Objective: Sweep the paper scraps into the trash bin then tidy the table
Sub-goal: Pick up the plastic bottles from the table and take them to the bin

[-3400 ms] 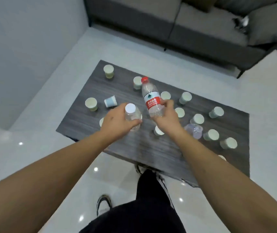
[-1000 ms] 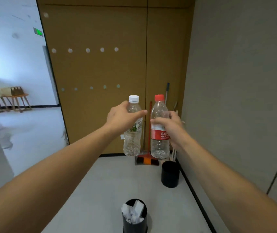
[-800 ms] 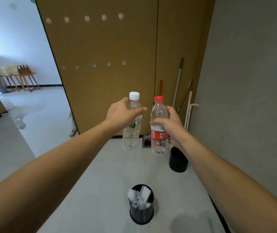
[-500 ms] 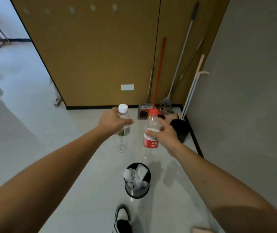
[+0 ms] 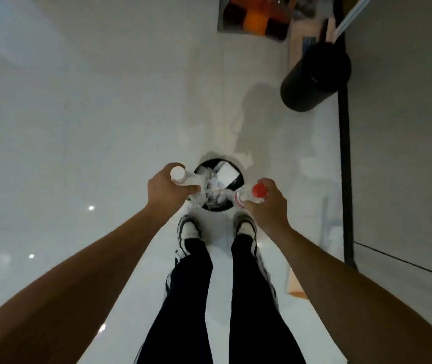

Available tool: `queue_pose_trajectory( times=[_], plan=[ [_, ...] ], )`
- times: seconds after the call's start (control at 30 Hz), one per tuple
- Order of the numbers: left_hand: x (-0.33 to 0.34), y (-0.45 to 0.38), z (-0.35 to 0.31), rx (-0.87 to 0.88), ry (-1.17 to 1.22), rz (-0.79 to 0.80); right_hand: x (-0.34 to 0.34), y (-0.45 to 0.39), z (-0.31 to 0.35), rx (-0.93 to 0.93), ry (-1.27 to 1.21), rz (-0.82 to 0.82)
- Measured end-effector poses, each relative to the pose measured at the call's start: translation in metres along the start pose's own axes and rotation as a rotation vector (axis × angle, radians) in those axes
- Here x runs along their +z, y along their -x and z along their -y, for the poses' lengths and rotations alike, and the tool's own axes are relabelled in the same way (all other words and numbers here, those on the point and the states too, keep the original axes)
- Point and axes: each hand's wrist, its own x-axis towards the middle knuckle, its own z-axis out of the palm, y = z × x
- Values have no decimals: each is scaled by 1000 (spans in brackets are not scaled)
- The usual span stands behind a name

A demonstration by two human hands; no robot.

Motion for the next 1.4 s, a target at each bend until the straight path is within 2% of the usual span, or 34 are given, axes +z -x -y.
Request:
queue_pose_trajectory(
  times=[0.1, 0.27, 0.43, 0.5, 0.57, 0.67, 0.83, 1.03, 1.23, 1.4],
  plan=[
    [50, -34, 42, -8, -11, -26, 39, -44, -33, 16, 50, 5],
    [128, -69, 104, 15, -7, -55, 87, -117, -87, -57, 206, 120],
    [181, -87, 138, 112, -104, -41, 113, -163, -128, -198, 531, 267],
    [195, -94, 148, 68, -189, 22, 119, -172, -139, -237, 682, 403],
    [203, -99, 152, -13, -251, 165, 119, -177, -144, -220, 780, 540],
    [199, -97, 141, -101, -269, 273, 105, -173, -138, -175, 757, 578],
    [165, -73, 88, -137, -264, 212, 66, -140, -100, -230, 731, 580],
    [90, -11, 9, -75, -239, -28, 16, -84, -11, -389, 708, 568],
    [-28, 83, -55, 48, -257, -245, -19, 2, 110, -605, 716, 511],
    [-147, 192, -67, 113, -319, -494, -23, 117, 222, -920, 703, 444]
  ],
)
